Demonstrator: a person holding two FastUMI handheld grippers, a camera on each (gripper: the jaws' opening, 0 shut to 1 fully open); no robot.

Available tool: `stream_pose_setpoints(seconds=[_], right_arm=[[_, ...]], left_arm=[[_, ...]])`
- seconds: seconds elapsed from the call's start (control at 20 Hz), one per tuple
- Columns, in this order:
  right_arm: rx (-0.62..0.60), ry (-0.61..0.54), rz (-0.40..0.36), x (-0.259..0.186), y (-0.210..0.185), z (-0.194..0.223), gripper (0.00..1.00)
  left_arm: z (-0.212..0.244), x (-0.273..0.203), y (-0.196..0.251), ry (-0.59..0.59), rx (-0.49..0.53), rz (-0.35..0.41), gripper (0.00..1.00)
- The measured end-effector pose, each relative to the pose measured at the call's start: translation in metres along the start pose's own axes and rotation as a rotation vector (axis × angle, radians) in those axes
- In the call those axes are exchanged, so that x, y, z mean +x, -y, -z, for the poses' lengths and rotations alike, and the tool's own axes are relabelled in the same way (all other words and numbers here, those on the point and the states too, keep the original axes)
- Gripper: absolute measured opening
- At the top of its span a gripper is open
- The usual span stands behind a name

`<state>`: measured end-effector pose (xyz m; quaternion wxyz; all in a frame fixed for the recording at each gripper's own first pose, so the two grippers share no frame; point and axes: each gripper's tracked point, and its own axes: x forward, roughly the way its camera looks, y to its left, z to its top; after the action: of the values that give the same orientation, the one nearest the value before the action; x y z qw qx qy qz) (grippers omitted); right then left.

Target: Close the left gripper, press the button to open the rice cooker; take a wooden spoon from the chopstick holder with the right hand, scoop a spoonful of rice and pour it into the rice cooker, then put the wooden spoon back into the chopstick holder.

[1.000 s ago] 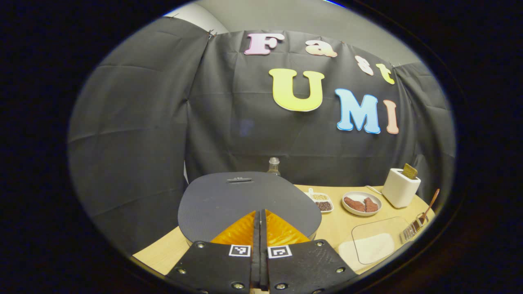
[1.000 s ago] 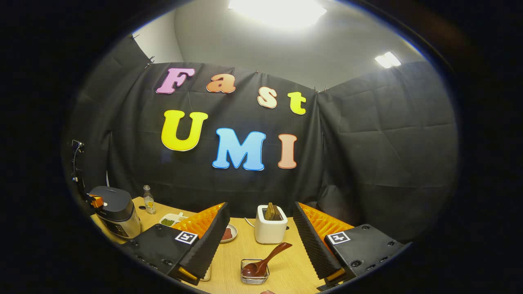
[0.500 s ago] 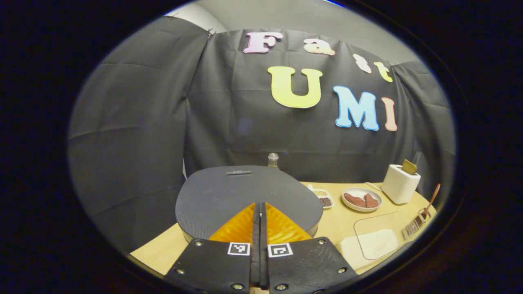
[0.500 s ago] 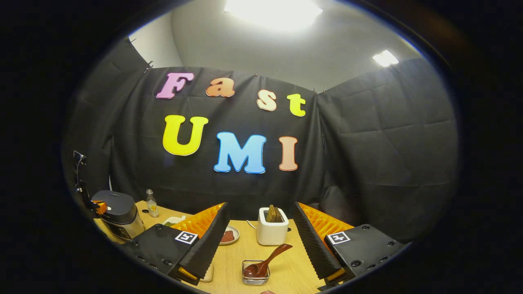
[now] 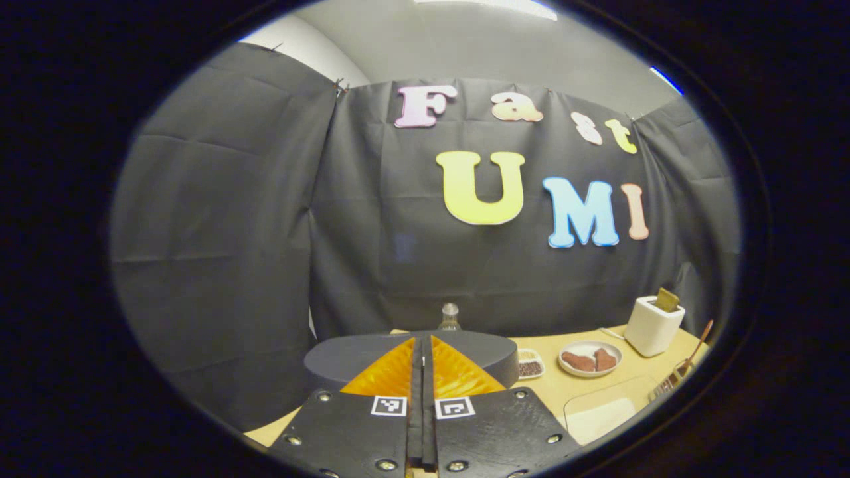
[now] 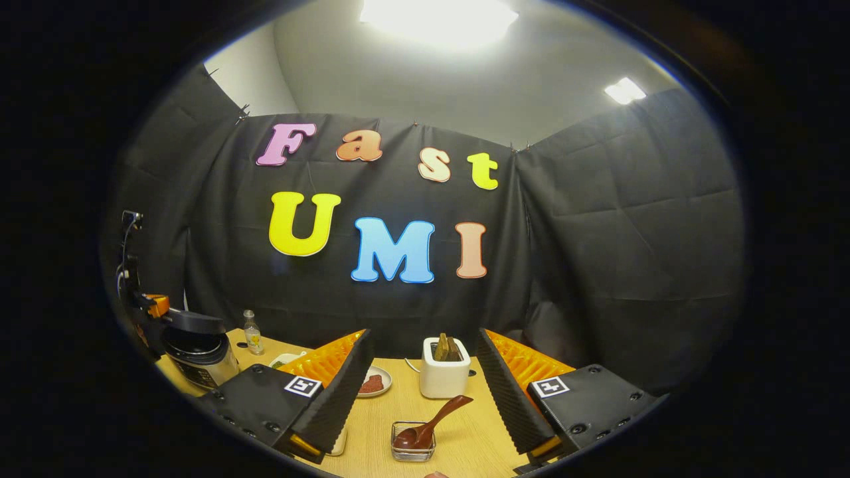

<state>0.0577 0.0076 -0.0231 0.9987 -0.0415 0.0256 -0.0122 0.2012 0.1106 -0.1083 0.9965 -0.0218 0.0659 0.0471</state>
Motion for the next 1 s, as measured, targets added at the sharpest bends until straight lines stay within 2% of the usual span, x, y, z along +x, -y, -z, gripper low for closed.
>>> stream_pose_setpoints(seconds=[0.1, 0.4, 0.45, 0.55, 0.65, 0.75, 0.9, 1.0], right_arm=[[-0.009, -0.005, -0.008, 0.003, 0.001, 0.003, 0.99], [0.011, -0.047, -0.010, 0.020, 0.012, 0.028, 0.97], [0.020, -0.057, -0.006, 0.024, 0.014, 0.033, 0.99], [0.038, -0.087, 0.001, 0.035, 0.018, 0.046, 0.99], [0.068, -0.129, 0.002, 0.046, 0.020, 0.063, 0.99], [0.104, -0.179, -0.001, 0.058, 0.020, 0.082, 0.97], [0.155, -0.270, 0.003, 0.075, 0.022, 0.116, 0.97], [0.191, -0.320, 0.009, 0.082, 0.025, 0.134, 0.98]], left_arm=[[-0.028, -0.008, -0.005, 0.058, 0.006, -0.023, 0.02], [-0.090, -0.061, -0.001, 0.156, -0.027, -0.007, 0.00], [-0.096, -0.067, 0.000, 0.167, -0.039, 0.003, 0.07], [-0.108, -0.086, 0.000, 0.186, -0.048, 0.018, 0.41], [-0.119, -0.100, -0.007, 0.207, -0.021, 0.000, 0.74], [-0.127, -0.118, -0.013, 0.221, 0.005, -0.017, 0.74], [-0.136, -0.139, -0.020, 0.237, 0.015, -0.037, 0.82], [-0.136, -0.149, -0.027, 0.237, 0.033, -0.060, 0.81]])
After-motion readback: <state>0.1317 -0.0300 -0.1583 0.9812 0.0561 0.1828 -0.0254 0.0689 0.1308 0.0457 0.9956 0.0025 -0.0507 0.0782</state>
